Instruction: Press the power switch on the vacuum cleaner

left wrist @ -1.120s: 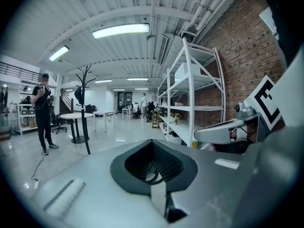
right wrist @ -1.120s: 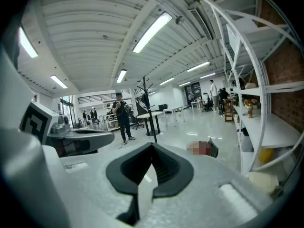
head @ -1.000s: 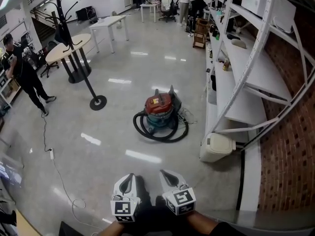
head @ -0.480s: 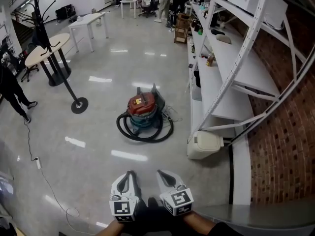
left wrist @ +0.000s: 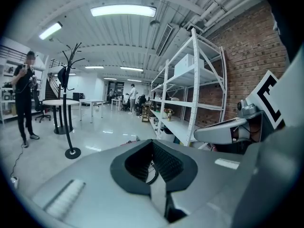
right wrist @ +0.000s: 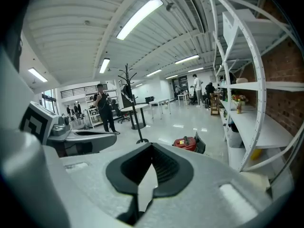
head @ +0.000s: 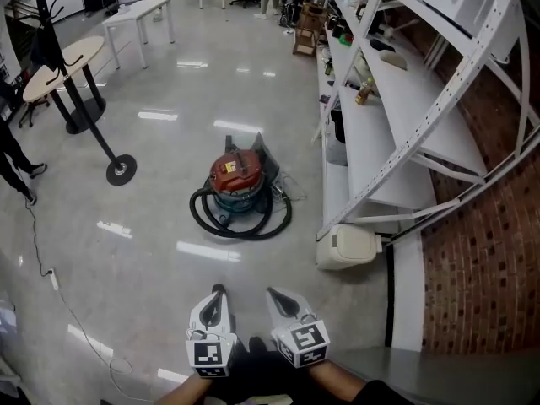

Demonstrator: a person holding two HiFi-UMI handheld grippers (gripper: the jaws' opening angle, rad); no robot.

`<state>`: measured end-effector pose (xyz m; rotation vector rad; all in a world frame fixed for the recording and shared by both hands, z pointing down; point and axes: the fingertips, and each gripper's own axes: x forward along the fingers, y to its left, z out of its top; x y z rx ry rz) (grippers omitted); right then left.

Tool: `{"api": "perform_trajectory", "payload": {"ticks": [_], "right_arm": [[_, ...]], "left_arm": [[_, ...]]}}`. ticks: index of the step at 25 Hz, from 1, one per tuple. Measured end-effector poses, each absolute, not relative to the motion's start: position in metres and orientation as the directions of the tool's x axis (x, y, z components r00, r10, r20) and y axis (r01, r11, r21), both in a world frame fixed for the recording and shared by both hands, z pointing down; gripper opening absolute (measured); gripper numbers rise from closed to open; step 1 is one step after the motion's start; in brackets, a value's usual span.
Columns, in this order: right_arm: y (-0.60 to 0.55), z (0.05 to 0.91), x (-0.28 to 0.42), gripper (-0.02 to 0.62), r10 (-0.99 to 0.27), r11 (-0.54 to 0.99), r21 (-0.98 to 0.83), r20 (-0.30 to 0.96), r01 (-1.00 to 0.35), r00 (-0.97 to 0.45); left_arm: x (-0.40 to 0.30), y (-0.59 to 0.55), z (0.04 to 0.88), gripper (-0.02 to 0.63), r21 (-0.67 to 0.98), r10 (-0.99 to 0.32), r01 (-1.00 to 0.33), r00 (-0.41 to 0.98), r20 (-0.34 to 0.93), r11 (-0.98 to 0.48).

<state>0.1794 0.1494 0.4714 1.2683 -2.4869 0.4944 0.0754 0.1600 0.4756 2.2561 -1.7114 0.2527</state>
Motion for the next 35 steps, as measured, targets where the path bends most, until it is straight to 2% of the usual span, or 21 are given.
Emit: {"api": "perform_trajectory", "payload": {"ticks": [17,24,35], "right_arm": [[-0.022,0.431,0.078,-0.008,-0.743,0.538,-0.100,0.411,-0.837,-0.527],[-0.059,0.423,0.040,-0.008,-0.747,0.550,-0.095,0.389,-0.830,-0.540],[-0.100,0.424,-0.004,-0.008,-0.706,0.607,-0.063,0.413,-0.792,-0.575]], "left_arm": [[-0.032,-0.017,0.447,0.017,0.157,-0.913,-0.950,0.305,0.271,-0.270],[-0.074,-0.049,0.438,0.017,0.149,-0.926,-0.955,0.288,0.246,-0.258],[-0.133,-0.068,0.444,0.017,0.175,-0.956,-0.973,0.191,0.223,-0.153]]}}
